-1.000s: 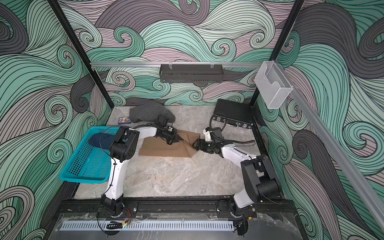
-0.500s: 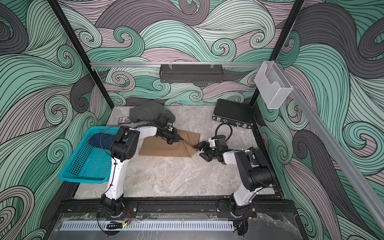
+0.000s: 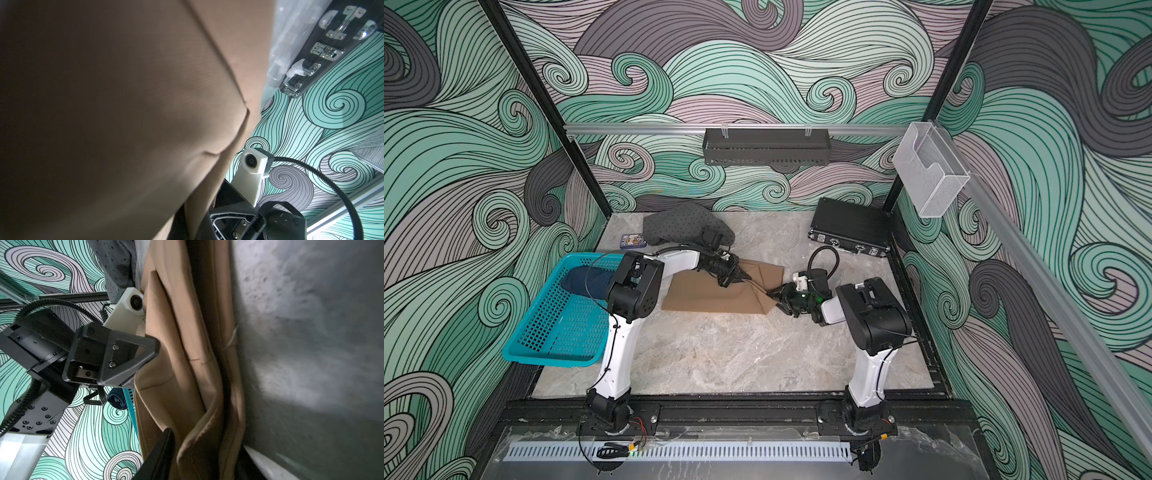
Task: Roll up the skirts
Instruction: Roll the skirt at the center of the board.
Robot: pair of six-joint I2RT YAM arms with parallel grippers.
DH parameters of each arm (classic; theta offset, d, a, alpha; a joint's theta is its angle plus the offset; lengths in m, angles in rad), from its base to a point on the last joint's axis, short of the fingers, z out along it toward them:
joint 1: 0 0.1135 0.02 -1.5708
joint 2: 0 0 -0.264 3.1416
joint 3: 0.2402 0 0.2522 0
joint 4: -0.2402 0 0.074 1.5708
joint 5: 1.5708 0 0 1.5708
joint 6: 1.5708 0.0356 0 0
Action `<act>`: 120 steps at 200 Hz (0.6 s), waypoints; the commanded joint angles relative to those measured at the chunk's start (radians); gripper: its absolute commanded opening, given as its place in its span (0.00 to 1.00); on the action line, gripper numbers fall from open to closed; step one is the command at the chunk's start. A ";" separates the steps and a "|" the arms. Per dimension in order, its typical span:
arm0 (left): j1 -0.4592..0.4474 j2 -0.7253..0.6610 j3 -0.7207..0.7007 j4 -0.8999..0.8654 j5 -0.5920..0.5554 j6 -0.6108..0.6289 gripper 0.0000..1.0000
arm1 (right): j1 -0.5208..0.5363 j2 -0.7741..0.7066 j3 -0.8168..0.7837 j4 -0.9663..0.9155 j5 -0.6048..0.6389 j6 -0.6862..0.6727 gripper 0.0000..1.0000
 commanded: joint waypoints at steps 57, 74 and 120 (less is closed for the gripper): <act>-0.015 0.120 0.328 -0.307 -0.145 0.075 0.04 | 0.000 0.005 0.008 0.001 0.037 -0.113 0.49; -0.027 0.150 0.391 -0.347 -0.161 0.085 0.04 | -0.005 -0.022 0.002 -0.019 0.060 -0.154 0.65; -0.040 0.258 0.596 -0.523 -0.226 0.149 0.04 | -0.004 -0.009 0.053 -0.035 0.033 -0.229 0.72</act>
